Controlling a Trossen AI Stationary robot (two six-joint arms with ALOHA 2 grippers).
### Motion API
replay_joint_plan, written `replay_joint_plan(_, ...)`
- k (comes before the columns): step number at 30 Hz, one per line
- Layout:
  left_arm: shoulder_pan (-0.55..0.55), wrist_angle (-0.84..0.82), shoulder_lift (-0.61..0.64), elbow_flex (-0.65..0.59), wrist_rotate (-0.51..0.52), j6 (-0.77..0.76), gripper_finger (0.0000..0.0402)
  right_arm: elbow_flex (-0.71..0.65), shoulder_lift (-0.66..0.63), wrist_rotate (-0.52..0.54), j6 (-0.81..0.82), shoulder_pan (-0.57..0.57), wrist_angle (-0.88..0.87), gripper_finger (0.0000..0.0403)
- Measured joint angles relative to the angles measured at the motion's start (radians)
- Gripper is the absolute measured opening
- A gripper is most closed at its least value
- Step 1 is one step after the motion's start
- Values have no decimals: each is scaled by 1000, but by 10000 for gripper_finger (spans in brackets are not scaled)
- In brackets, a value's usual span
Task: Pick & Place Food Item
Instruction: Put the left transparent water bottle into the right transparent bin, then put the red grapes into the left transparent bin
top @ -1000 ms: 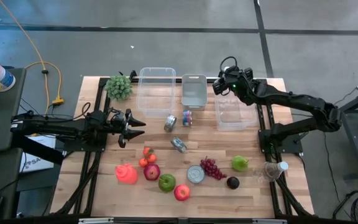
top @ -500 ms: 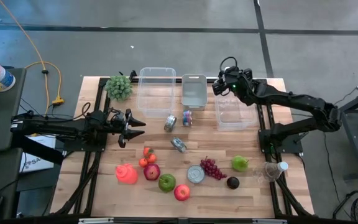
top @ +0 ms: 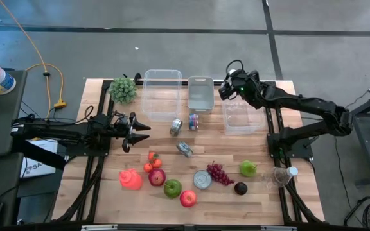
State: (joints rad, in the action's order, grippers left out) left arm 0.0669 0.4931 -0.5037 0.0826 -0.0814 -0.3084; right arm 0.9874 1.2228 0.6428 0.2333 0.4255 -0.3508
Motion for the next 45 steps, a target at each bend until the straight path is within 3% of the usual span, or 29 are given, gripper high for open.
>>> replay_joint_plan(14, 0, -18, 0, 0, 0, 19, 191, 0, 0, -71, -18, 0, -15, 250)
replay_joint_plan(31, 0, -19, 0, 0, 0, 21, 191, 0, 0, -149, 9, 23, -8, 317)
replay_joint_plan(37, 0, -19, 0, 0, 0, 22, 191, 0, -60, -144, -21, -8, 67, 317)
replay_joint_plan(45, 0, -19, 0, 0, 0, 22, 191, 0, -231, -145, -69, -125, 148, 315)
